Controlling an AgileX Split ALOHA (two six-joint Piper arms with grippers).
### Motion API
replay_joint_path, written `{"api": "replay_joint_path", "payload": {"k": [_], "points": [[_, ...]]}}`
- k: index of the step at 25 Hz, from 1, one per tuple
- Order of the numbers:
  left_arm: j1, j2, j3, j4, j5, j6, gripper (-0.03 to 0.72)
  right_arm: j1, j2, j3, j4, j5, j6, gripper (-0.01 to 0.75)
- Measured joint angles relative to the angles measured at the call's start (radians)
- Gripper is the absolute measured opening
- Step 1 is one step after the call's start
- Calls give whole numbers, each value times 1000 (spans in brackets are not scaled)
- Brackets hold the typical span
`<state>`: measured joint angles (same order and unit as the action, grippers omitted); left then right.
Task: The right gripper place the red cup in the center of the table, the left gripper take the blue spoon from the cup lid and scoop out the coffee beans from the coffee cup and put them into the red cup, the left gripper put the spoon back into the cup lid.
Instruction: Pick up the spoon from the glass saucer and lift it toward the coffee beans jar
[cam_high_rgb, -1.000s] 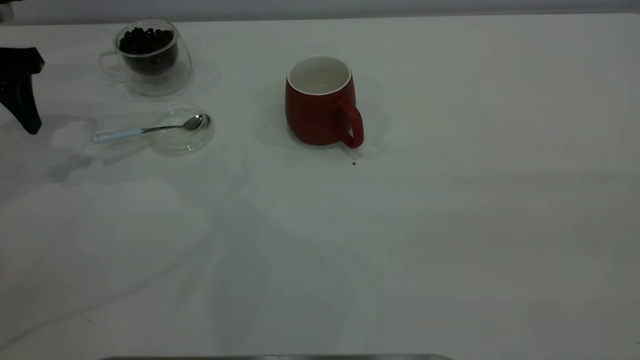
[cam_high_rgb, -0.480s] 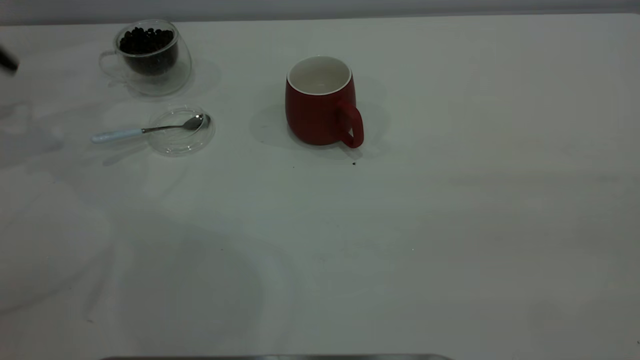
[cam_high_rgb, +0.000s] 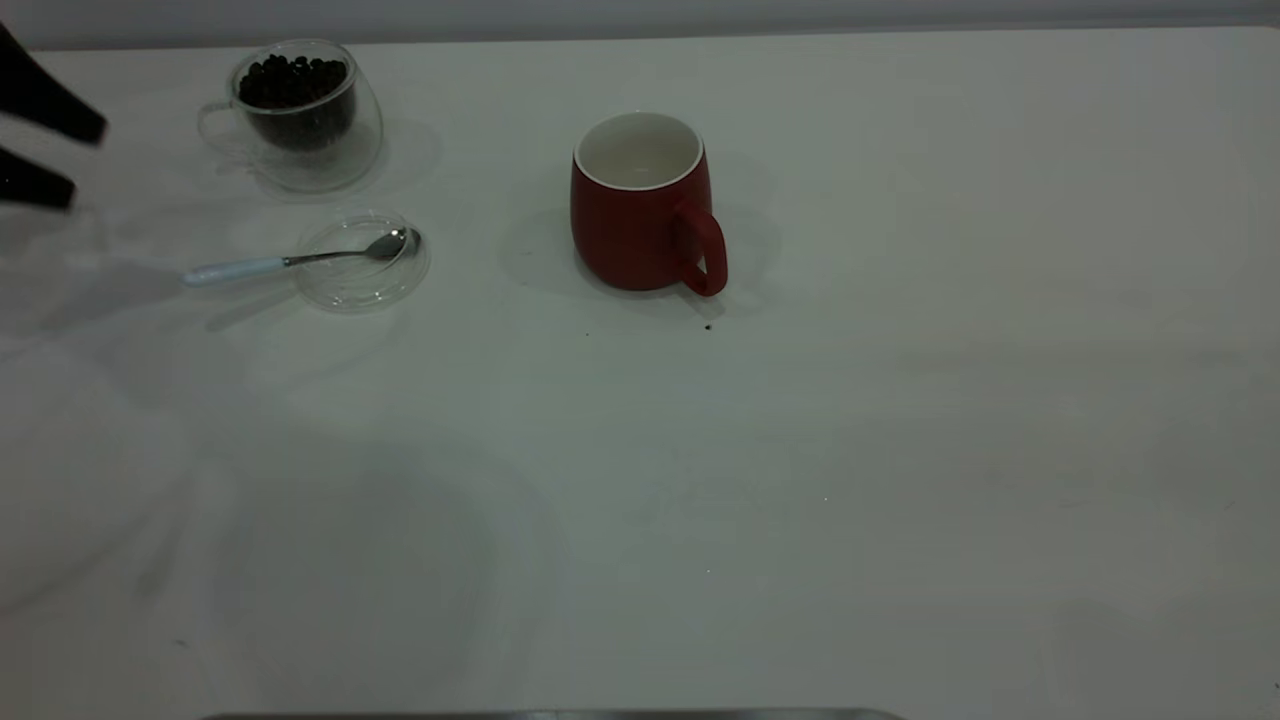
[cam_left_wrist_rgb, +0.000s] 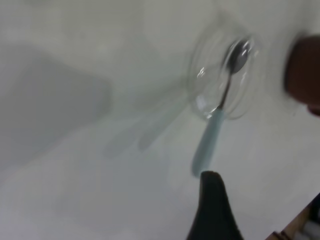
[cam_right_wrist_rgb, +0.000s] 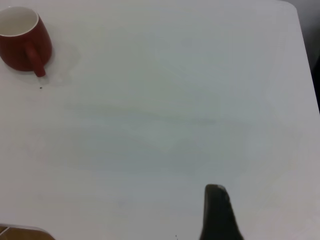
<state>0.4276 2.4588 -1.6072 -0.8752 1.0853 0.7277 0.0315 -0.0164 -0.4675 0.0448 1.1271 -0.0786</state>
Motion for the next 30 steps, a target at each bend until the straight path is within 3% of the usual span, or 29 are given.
{"api": "replay_joint_path", "payload": {"k": [18,30], "points": [[-121,121,5,-22,-125,29,587,0,0,0,0,0,0,521],[-154,132,5,-44,-127,29,586,0,0,0,0,0,0,521]]}}
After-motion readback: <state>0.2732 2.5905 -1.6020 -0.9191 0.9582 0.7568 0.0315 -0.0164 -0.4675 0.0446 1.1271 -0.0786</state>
